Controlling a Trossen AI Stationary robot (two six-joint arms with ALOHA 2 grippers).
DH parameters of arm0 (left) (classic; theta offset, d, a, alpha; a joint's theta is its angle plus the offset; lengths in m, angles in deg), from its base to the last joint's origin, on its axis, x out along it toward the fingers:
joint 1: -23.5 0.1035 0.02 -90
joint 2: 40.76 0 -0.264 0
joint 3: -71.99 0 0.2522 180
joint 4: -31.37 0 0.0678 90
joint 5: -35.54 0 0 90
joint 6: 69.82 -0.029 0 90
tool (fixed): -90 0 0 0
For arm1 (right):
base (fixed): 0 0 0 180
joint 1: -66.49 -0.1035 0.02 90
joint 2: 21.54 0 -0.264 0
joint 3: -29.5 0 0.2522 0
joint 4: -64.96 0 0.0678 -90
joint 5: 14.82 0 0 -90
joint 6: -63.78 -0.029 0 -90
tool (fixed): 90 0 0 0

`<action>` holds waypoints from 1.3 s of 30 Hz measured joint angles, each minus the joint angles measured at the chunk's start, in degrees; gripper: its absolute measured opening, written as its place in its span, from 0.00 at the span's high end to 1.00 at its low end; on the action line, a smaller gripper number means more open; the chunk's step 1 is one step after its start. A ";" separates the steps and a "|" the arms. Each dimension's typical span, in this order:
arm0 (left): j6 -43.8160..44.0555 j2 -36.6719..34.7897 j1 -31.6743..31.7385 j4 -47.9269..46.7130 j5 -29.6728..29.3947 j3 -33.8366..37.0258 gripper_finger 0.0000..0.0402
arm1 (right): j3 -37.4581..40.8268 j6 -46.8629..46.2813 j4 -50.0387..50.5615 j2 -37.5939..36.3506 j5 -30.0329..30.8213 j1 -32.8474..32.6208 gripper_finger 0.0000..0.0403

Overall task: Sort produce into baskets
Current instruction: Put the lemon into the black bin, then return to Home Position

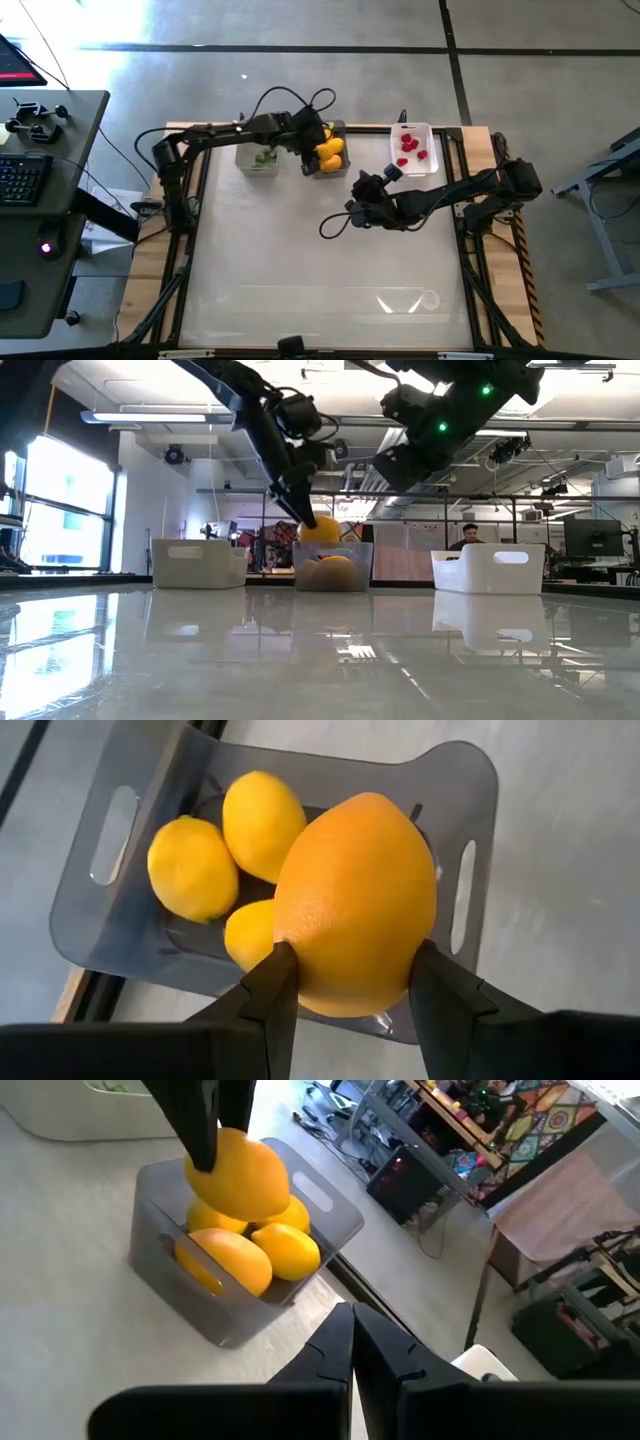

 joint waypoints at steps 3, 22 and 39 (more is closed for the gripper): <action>-0.11 1.19 0.57 -0.70 1.08 -0.67 0.67 | 0.00 -0.74 0.48 -0.02 0.00 0.00 1.00; -2.71 1.53 0.65 0.15 2.55 -0.65 0.44 | 0.00 -0.74 0.38 -0.04 -1.07 0.00 1.00; -3.59 -6.45 2.24 33.89 16.10 21.77 0.55 | 0.00 5.20 -6.89 -0.04 -8.99 4.34 1.00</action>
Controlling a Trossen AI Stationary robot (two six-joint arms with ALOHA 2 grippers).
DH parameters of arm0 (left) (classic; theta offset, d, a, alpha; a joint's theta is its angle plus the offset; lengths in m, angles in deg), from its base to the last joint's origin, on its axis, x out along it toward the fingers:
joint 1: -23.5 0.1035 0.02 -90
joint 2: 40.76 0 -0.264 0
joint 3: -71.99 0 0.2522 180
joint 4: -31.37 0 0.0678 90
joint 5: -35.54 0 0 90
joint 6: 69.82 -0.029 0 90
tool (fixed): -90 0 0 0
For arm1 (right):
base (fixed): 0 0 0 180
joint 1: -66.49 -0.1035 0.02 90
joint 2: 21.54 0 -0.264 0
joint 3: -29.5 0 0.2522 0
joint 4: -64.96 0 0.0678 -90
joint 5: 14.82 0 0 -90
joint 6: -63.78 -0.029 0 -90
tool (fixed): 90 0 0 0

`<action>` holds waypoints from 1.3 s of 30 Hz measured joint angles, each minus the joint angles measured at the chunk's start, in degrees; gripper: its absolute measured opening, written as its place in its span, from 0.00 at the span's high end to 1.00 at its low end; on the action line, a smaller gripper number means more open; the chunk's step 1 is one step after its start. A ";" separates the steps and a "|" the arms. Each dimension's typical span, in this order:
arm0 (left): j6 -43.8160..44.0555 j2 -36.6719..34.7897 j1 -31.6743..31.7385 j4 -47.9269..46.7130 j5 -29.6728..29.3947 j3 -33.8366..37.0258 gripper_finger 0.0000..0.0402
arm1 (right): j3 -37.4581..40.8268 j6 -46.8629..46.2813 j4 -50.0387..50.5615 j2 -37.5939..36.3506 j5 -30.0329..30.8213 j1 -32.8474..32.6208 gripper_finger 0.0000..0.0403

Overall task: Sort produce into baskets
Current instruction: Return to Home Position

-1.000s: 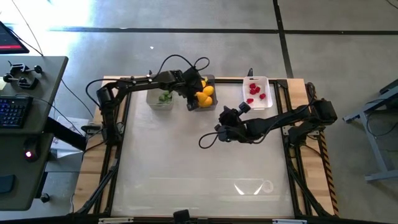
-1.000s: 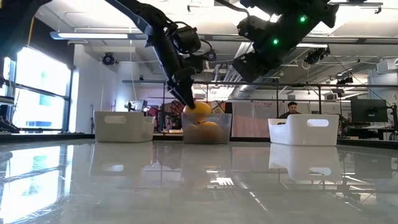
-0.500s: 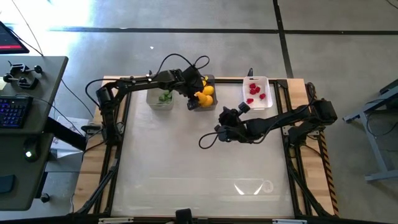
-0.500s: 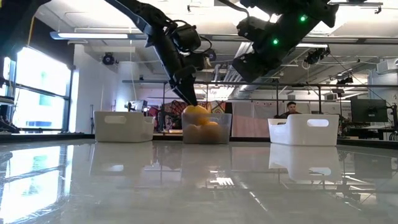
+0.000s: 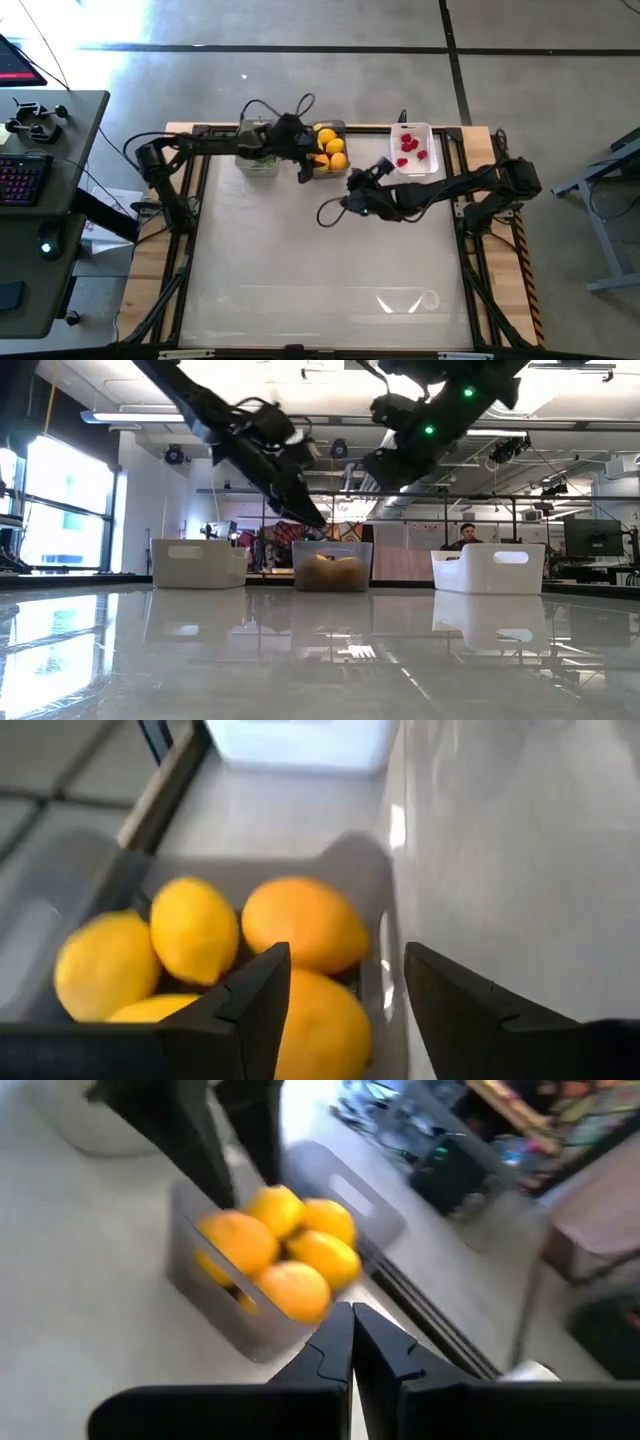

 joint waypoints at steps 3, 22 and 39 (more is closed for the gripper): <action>0.27 -4.59 -0.28 8.25 0.00 5.58 0.56 | 0.00 5.94 -7.10 0.00 -7.10 2.42 1.00; 3.16 -28.86 0.03 30.45 -0.13 33.90 0.68 | 0.00 22.62 -16.49 1.95 -57.68 24.08 1.00; 3.13 -30.38 -0.36 33.08 -0.04 37.51 0.69 | -0.09 29.52 -16.02 8.40 -46.68 15.13 1.00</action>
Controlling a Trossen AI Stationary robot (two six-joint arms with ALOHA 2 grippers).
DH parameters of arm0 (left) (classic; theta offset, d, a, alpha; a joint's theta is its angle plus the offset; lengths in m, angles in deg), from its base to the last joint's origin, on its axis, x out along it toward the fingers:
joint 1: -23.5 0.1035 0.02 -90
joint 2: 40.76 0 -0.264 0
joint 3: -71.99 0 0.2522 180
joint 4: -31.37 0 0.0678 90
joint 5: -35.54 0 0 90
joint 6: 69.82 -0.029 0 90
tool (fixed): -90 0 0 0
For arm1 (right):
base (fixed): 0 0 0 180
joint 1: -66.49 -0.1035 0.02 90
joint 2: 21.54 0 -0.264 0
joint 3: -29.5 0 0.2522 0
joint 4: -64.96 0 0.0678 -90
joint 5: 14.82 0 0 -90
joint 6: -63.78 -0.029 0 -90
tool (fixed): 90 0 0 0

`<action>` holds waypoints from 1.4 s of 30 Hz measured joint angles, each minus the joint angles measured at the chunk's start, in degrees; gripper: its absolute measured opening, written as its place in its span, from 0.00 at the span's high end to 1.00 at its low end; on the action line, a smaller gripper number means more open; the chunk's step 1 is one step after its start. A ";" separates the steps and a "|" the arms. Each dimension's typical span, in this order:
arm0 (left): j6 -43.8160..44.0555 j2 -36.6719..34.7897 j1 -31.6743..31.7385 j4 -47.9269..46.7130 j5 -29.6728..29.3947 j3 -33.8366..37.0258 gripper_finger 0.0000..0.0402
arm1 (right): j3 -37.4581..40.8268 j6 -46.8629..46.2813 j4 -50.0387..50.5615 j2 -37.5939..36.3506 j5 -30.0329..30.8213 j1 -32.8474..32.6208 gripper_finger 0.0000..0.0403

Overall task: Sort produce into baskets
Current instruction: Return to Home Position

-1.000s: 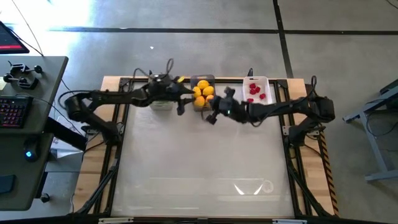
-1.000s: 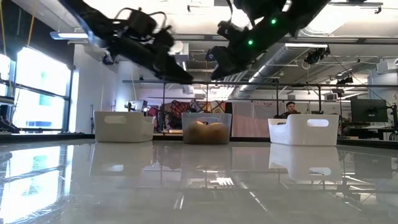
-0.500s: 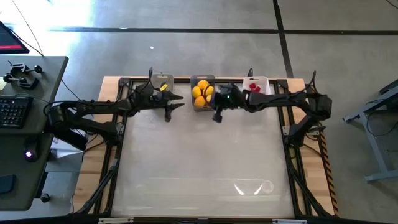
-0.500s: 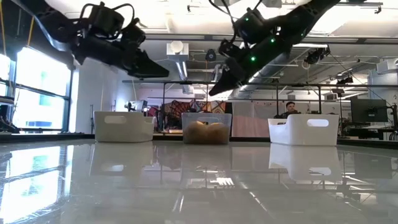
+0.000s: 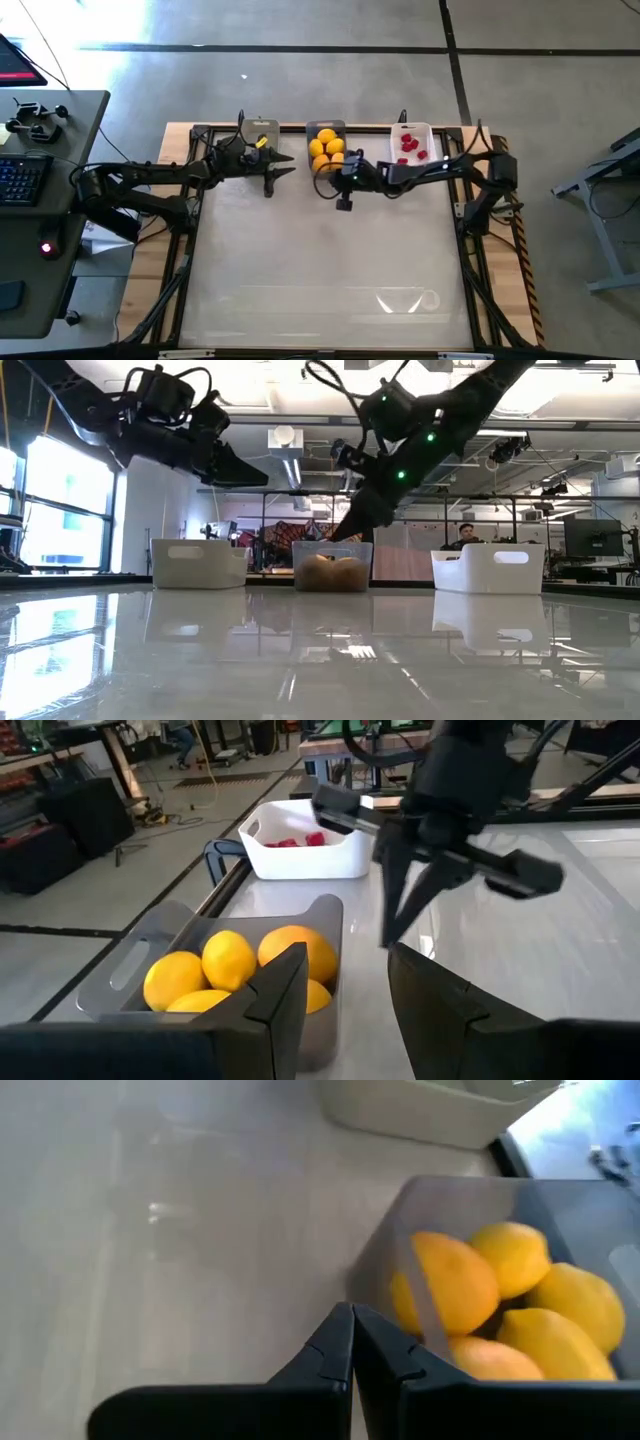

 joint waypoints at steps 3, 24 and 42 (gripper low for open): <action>-0.02 0.00 -0.01 0.04 0.02 0.00 0.69 | -0.04 -0.45 -2.13 1.34 1.21 0.15 1.00; 0.03 0.00 0.00 -0.02 0.02 0.00 0.69 | -0.11 -2.61 -14.25 8.42 0.71 3.00 1.00; 0.00 0.03 0.01 0.00 0.03 0.00 0.69 | -0.09 -2.09 -20.49 8.43 -2.95 2.56 1.00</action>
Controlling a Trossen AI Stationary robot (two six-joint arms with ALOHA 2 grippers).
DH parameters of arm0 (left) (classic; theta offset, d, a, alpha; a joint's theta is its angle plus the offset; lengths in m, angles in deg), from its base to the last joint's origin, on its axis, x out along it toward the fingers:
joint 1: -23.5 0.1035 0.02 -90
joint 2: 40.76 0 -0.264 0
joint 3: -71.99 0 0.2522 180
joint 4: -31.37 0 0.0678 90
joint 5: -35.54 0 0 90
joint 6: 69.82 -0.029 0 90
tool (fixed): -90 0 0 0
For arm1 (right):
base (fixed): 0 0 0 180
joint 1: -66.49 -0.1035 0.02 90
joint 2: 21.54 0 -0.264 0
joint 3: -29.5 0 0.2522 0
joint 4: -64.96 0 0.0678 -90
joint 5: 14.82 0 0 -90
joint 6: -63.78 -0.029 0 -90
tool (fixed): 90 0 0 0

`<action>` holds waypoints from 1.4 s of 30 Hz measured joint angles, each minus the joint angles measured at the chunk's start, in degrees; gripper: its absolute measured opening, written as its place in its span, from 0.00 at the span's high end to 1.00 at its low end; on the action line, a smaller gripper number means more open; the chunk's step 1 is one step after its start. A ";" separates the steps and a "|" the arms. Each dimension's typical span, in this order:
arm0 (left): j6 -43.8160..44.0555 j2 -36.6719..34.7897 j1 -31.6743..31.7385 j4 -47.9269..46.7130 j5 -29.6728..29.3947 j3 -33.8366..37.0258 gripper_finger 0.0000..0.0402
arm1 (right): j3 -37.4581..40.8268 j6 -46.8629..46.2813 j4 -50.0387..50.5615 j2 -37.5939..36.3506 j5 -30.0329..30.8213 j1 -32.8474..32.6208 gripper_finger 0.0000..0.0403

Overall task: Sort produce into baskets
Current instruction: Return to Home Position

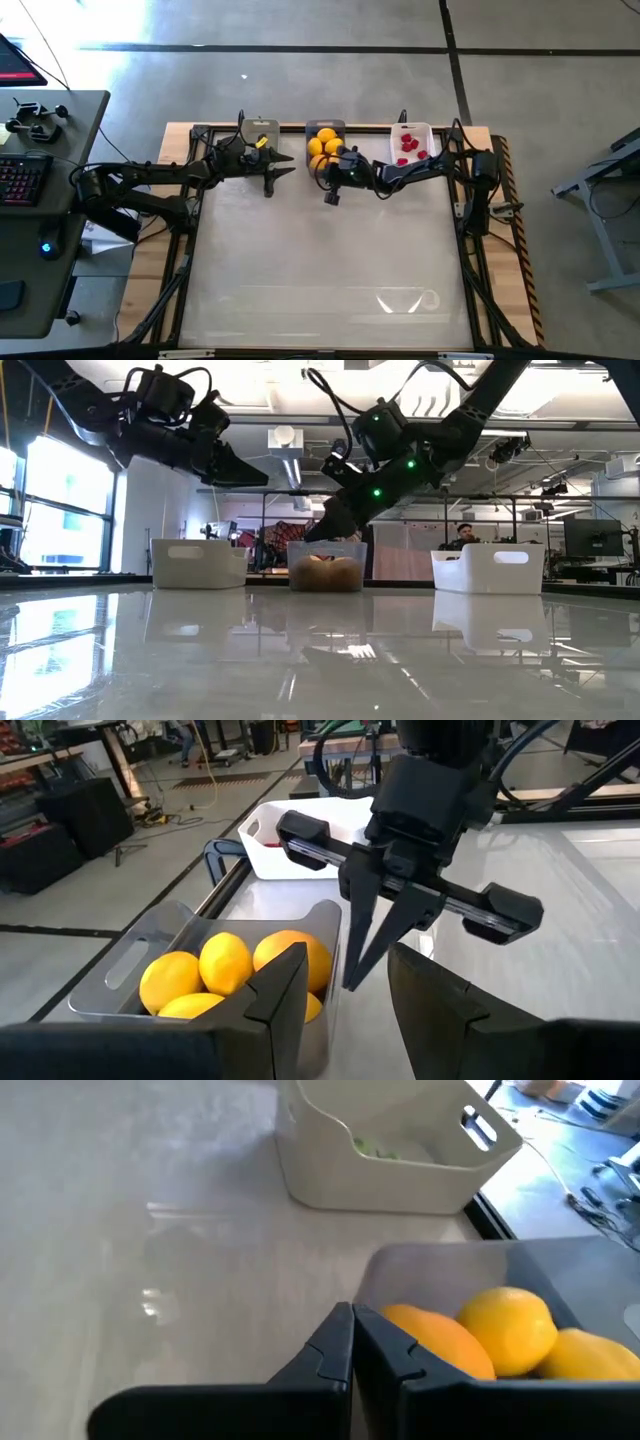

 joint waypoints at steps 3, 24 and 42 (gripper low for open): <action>0.00 0.00 -0.13 0.02 0.01 0.00 0.69 | 0.00 -0.07 -0.17 -0.31 -3.29 -0.03 1.00; 0.66 -0.65 -2.16 10.65 0.10 4.55 0.69 | 23.31 -2.91 -12.97 -23.32 -6.49 -2.86 1.00; 1.60 -1.60 -2.24 9.07 0.10 4.55 0.69 | 46.32 -6.36 -12.82 -54.33 -2.07 -2.84 1.00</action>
